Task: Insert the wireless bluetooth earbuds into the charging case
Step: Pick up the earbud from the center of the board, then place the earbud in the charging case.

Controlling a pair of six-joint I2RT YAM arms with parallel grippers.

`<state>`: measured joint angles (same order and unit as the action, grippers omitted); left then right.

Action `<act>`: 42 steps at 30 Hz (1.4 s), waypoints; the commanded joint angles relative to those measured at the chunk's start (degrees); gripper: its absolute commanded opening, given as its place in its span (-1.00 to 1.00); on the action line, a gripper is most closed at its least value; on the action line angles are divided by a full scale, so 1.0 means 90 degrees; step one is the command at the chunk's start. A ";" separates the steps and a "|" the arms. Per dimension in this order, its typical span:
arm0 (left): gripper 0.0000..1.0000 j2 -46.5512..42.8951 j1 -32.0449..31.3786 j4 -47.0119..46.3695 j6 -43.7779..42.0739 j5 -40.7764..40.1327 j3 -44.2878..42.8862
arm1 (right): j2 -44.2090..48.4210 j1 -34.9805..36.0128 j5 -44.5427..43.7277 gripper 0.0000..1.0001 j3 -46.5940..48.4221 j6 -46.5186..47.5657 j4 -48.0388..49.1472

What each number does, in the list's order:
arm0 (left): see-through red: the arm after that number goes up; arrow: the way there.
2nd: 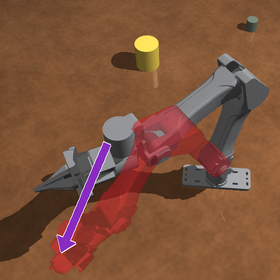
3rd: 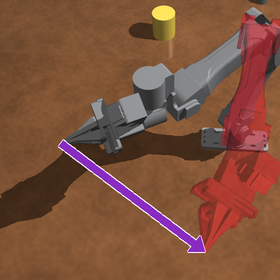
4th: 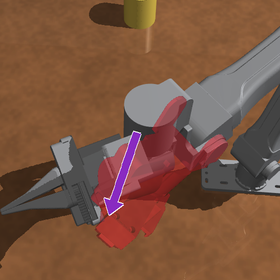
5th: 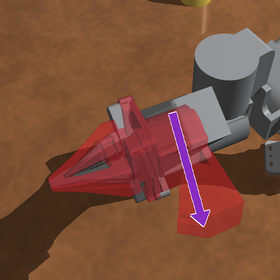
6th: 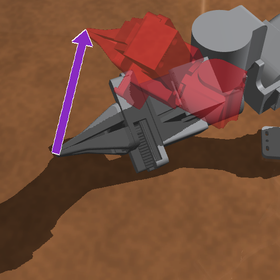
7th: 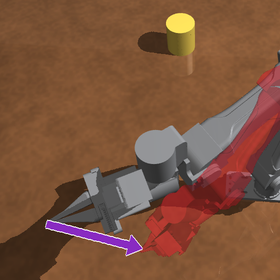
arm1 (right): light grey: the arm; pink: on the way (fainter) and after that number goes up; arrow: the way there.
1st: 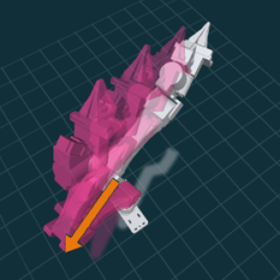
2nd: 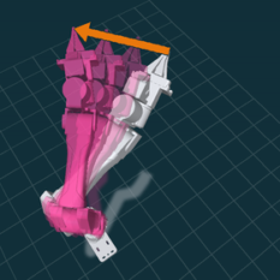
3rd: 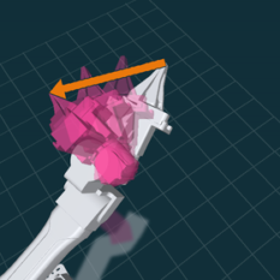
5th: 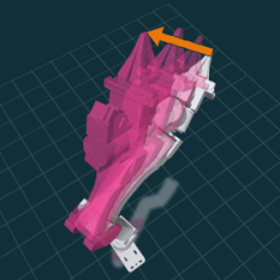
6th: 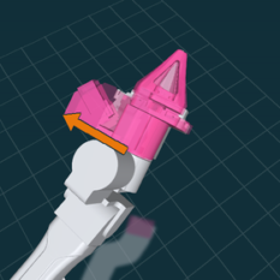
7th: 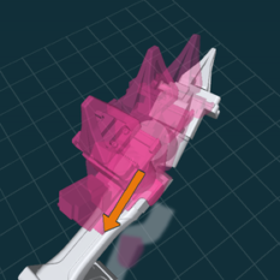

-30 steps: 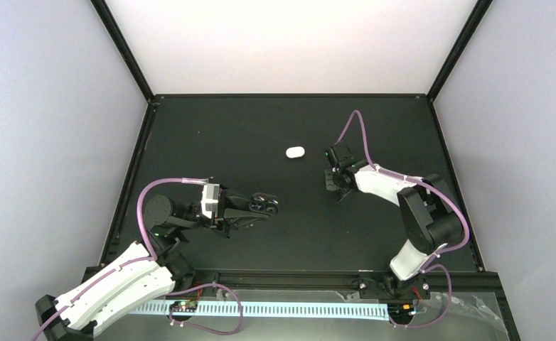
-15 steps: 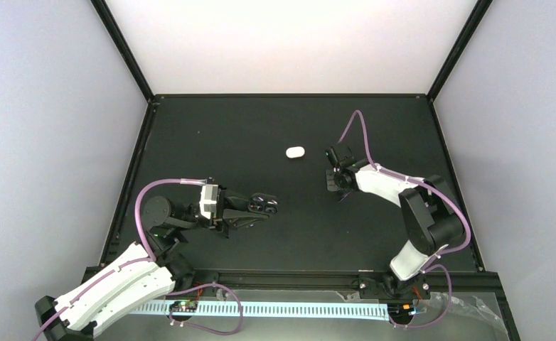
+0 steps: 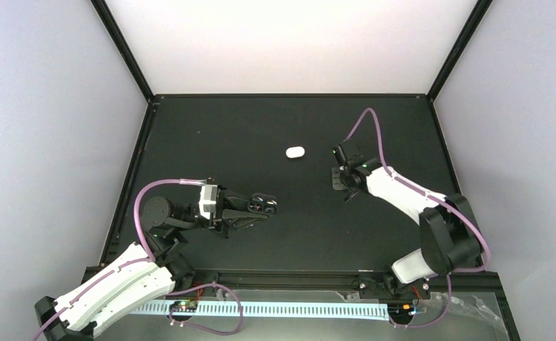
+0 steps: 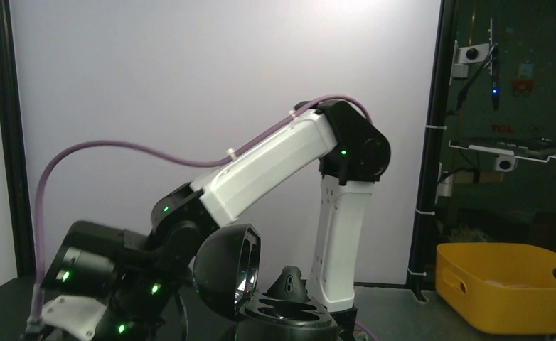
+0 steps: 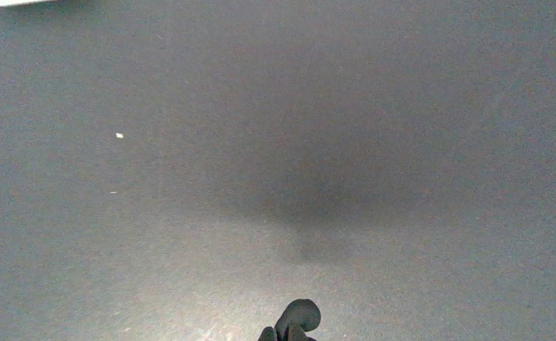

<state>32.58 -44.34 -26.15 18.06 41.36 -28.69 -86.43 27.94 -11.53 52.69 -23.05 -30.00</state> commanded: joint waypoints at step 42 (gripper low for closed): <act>-0.97 0.1321 -0.0171 -0.0529 -0.0228 0.0948 -0.0834 | 0.3158 0.2749 0.6487 -0.98 0.3710 0.1716 -0.1667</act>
<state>44.38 -45.47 -31.14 18.79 46.63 -33.32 -56.23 48.88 52.95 83.48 -13.41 -36.42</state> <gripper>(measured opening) 0.215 0.012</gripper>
